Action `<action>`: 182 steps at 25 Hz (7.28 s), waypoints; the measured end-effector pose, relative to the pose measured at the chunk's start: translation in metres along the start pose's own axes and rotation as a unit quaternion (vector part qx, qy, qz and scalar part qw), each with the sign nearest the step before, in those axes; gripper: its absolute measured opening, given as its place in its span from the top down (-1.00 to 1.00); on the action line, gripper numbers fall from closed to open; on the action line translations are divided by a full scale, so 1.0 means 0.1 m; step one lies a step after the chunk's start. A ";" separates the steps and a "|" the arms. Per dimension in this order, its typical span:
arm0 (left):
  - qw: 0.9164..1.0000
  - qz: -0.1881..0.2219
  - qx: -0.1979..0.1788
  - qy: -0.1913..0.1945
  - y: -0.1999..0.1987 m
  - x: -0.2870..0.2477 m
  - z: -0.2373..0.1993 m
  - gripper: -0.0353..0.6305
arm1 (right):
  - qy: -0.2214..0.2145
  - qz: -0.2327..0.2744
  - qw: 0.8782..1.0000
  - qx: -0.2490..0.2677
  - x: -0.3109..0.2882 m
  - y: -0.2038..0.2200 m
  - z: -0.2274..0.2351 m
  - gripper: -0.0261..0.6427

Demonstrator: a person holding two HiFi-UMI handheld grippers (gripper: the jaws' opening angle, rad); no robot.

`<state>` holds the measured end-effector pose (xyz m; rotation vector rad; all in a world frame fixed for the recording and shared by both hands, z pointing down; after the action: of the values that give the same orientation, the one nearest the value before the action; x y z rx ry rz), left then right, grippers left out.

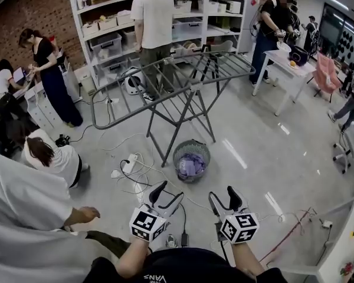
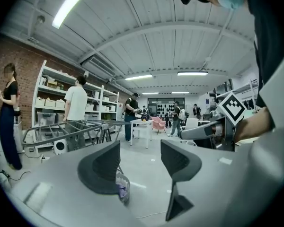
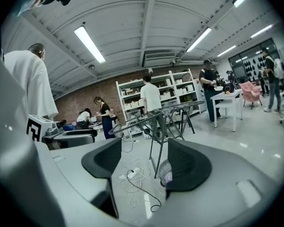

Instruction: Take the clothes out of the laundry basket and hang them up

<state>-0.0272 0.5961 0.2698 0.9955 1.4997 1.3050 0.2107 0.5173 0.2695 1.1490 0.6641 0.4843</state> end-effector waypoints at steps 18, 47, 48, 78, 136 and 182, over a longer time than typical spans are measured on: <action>0.998 -0.048 -0.002 0.028 0.19 -0.58 -0.99 0.13 | 0.064 -0.013 0.997 -0.035 -0.94 -0.06 0.32 0.00; 0.977 -0.175 0.088 -0.086 1.06 -2.87 -1.42 0.14 | -0.073 -0.212 0.974 -0.009 -2.93 0.18 2.25 0.01; 0.976 -0.184 0.090 -0.075 1.14 -2.94 -1.47 0.14 | -0.066 -0.215 0.974 -0.012 -2.98 0.23 2.26 0.01; 0.890 -0.450 0.044 0.061 4.65 -5.02 -2.84 0.13 | 0.070 -0.235 0.950 -0.192 -3.92 2.71 2.63 0.06; 0.947 -0.315 0.002 0.057 4.46 -4.76 -2.56 0.81 | 0.044 -0.231 0.960 -0.149 -4.01 2.75 3.12 0.17; 0.918 -0.266 -0.136 0.261 3.15 -4.09 -2.08 0.80 | -0.285 -0.136 0.945 -0.085 -4.62 1.32 3.25 0.87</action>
<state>-0.1037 0.1874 0.6402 0.0258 1.7505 1.3695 0.1056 0.0404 0.5829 0.9500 0.2593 -0.0364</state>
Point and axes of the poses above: the fingertips, and each gripper's own axes: x backward along the fingers, z to its right, y out of its underside, the point moved 9 cm from there along x, backward along the fingers, and after that the axes turned 2 degrees about z, right-handed, at the moved point
